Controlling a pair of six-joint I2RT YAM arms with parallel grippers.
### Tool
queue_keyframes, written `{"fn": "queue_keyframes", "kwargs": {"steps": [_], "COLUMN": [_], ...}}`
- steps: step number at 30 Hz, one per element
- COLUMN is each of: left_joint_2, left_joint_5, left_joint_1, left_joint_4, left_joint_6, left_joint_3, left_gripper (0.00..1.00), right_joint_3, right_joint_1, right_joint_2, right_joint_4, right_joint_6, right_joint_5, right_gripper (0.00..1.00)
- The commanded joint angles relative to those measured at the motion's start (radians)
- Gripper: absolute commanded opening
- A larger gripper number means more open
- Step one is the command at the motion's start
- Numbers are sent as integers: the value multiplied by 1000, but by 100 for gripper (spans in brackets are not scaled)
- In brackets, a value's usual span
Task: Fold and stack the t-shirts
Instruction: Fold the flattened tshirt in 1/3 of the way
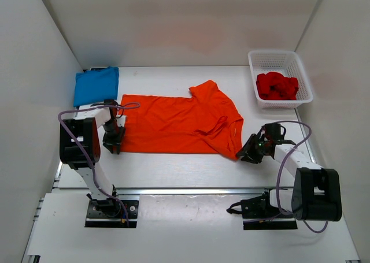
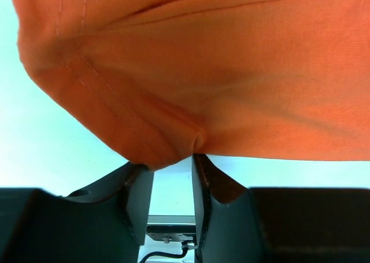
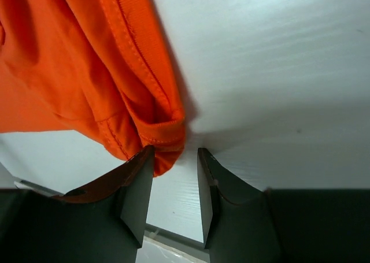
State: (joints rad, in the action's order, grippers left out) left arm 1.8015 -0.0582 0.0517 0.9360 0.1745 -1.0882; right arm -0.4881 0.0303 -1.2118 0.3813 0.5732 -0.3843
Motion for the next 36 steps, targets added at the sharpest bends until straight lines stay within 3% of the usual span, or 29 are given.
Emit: {"fn": "queue_keyframes", "kwargs": {"steps": [1, 4, 6, 7, 9, 10, 18, 26, 27, 29, 32, 36], "left_joint_2": [1, -1, -4, -2, -5, 1, -76, -94, -100, -108, -114, -114], "left_joint_5": [12, 8, 11, 9, -9, -9, -129, -129, -123, -112, -80, -63], "left_joint_1": [-7, -12, -6, -13, -13, -13, -13, -13, -13, -16, -24, -29], "left_joint_4": [-57, -66, -63, -69, -69, -71, -74, -65, -62, -66, -57, -63], "left_joint_6": [0, -4, -3, -12, -12, -9, 118, 149, 146, 138, 131, 120], "left_joint_3": [30, 30, 34, 36, 37, 39, 63, 91, 99, 111, 120, 129], "left_gripper": [42, 36, 27, 24, 5, 0, 0, 0, 0, 0, 0, 0], "right_joint_3": [-50, -40, -27, -33, -35, -47, -128, -225, -234, -245, -279, -330], "right_joint_1": [-17, -3, 22, 29, 42, 43, 183, 148, 157, 178, 174, -27], "right_joint_2": [-40, -60, -93, -104, -127, -130, -52, -198, -210, -212, -169, -74], "right_joint_4": [-12, -36, -58, -56, -51, -45, 121, 307, 327, 333, 312, 283], "right_joint_6": [-19, -27, -45, -47, -55, -55, -116, -228, -227, -245, -268, -314], "right_joint_5": [-39, -82, -137, -152, -169, -177, -192, -137, -127, -120, -99, 63], "right_gripper": [33, 29, 6, 0, 0, 0, 0, 0, 6, 31, 40, 39]}}
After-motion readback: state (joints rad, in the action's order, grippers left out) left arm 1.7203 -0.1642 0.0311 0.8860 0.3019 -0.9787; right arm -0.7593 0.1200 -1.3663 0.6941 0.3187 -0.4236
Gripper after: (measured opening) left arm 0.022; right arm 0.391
